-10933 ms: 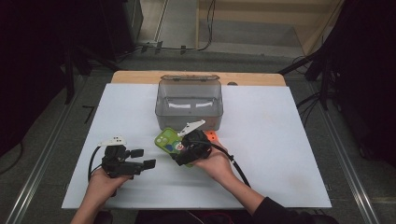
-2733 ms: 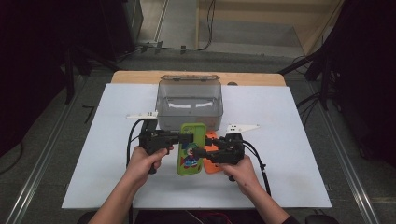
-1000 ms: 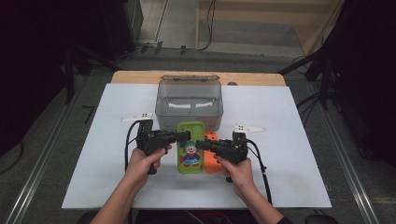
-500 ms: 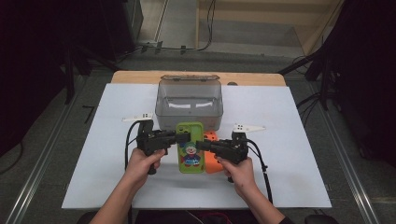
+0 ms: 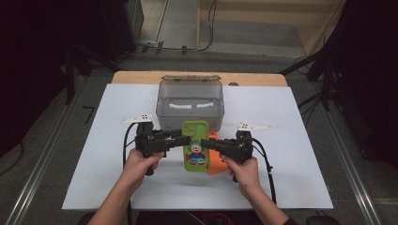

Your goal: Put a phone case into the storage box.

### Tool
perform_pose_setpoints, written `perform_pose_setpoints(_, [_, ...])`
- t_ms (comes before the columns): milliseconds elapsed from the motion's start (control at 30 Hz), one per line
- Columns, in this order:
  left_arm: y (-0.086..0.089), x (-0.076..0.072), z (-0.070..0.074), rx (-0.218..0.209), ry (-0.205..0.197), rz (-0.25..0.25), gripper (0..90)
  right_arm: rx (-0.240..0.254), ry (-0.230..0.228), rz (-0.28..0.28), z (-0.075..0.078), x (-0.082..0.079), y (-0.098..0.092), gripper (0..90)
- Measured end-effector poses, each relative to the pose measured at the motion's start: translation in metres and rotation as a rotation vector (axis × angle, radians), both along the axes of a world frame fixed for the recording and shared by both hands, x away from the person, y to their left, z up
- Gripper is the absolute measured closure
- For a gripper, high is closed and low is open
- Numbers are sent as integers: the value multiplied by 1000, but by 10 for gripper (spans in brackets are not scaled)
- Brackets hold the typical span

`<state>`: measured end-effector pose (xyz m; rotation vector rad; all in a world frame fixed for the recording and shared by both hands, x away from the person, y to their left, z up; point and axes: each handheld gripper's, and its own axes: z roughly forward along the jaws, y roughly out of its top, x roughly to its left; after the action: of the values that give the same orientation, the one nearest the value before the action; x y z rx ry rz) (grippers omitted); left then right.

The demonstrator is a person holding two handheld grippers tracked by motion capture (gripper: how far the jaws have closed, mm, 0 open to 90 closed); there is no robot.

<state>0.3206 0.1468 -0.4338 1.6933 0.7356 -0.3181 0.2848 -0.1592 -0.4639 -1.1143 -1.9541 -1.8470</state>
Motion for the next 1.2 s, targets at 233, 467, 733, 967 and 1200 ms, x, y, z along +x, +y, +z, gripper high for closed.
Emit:
perform_pose_setpoints(233, [3,-3,0,90,-25,12,363,-43,36,-41,4,1,-5,761])
perform_pose_setpoints(467, [5,-9,-1,190,-62,23,333,-107,101,-62,9,4,-6,760])
perform_pose_setpoints(733, [8,-16,-4,296,-100,22,332,-158,167,-73,21,7,-7,760])
perform_pose_setpoints(967, [10,-20,-9,374,-132,19,331,-182,180,-89,30,11,-12,759])
perform_pose_setpoints(1200, [13,-25,-13,397,-151,18,331,-217,188,-112,38,15,-15,760])
